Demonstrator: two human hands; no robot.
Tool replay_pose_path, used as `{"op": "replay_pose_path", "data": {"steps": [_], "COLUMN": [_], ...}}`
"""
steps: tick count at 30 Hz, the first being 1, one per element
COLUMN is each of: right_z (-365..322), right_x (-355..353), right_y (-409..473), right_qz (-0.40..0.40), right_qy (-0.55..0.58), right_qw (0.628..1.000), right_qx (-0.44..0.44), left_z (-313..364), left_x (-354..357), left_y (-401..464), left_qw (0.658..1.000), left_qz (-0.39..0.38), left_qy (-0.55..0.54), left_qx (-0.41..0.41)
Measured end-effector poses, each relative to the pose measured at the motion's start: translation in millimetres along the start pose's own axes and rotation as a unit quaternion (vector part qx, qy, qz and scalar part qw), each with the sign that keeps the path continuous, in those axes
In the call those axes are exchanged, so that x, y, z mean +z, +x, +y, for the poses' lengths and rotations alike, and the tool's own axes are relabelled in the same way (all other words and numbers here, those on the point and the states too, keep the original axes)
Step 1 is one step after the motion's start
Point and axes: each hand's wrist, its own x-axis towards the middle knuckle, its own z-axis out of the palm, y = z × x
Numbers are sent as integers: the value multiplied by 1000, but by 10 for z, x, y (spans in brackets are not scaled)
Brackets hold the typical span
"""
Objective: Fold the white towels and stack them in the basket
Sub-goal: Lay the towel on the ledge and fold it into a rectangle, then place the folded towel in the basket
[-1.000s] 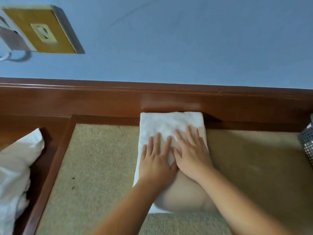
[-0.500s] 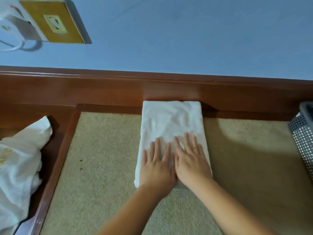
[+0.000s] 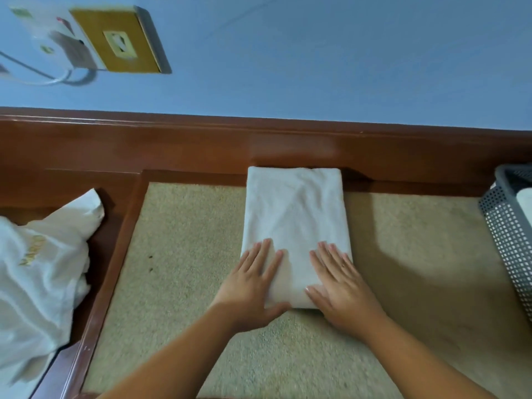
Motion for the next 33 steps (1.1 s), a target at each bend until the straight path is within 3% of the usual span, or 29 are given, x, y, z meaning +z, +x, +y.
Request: {"op": "replay_pose_path", "data": {"steps": [5, 11, 14, 17, 23, 27, 30, 33], "right_z": [231, 174, 55, -63, -398, -425, -366, -238], "right_x": [128, 168, -202, -732, -1855, -2199, -2140, -1876], "right_y": [-352, -307, -382, -531, -897, -886, -652, -270], "right_qz": [28, 106, 98, 153, 213, 245, 239, 201], "right_qy": [-12, 91, 159, 181, 360, 453, 546, 567], "right_qw": [999, 990, 979, 968, 905, 855, 797, 776], "right_qx": [-27, 12, 77, 85, 79, 54, 100, 188], "left_z": [-315, -245, -211, -75, 212, 288, 194, 79], "left_x": [141, 101, -229, -782, -1830, -2153, -2054, -1778], "left_y": [-282, -144, -247, -441, -801, -791, -582, -236], "left_qw": [999, 985, 990, 982, 905, 855, 824, 796], "left_qz": [38, 140, 139, 163, 289, 307, 318, 289], "left_qy": [-17, 86, 7, -89, -313, -417, -465, -508], "left_qx": [29, 57, 37, -25, 1, 5, -60, -158]}}
